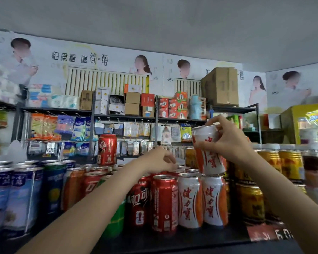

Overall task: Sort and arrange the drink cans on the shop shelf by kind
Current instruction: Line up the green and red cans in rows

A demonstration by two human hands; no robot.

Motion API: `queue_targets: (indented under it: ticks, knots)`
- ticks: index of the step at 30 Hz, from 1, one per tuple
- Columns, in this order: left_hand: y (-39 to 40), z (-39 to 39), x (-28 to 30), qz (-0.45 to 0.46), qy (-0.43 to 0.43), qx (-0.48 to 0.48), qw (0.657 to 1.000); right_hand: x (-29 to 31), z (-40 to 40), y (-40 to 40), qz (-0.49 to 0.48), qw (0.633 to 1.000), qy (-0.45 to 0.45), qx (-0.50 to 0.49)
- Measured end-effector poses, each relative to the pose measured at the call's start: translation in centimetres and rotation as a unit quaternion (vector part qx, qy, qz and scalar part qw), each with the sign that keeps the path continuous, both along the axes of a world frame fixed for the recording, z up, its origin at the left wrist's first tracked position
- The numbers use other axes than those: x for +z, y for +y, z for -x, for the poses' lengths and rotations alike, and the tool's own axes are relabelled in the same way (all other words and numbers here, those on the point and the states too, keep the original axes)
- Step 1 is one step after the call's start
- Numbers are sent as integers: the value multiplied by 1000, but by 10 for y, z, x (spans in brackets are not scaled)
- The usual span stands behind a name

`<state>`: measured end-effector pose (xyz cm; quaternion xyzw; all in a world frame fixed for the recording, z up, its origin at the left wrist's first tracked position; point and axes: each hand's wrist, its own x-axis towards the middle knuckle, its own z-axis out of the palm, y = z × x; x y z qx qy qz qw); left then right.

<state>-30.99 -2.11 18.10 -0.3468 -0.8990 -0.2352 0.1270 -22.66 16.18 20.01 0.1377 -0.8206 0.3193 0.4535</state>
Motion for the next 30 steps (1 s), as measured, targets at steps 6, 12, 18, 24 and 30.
queue_targets:
  ticks: [6,12,18,24,30]
  knots:
    - [14,-17,1,-94,-48,-44,993,-6,14,10,59,995,-4,75]
    - [2,-39,-8,-242,-68,-68,965,-4,23,-21,126,978,14,166]
    - [-63,-51,3,-340,-1,-43,940,5,17,-99,94,959,6,267]
    - [-173,-59,29,-250,39,17,967,8,35,-203,21,952,-34,302]
    - [-227,-34,35,-137,44,146,979,-3,63,-228,-69,956,-163,236]
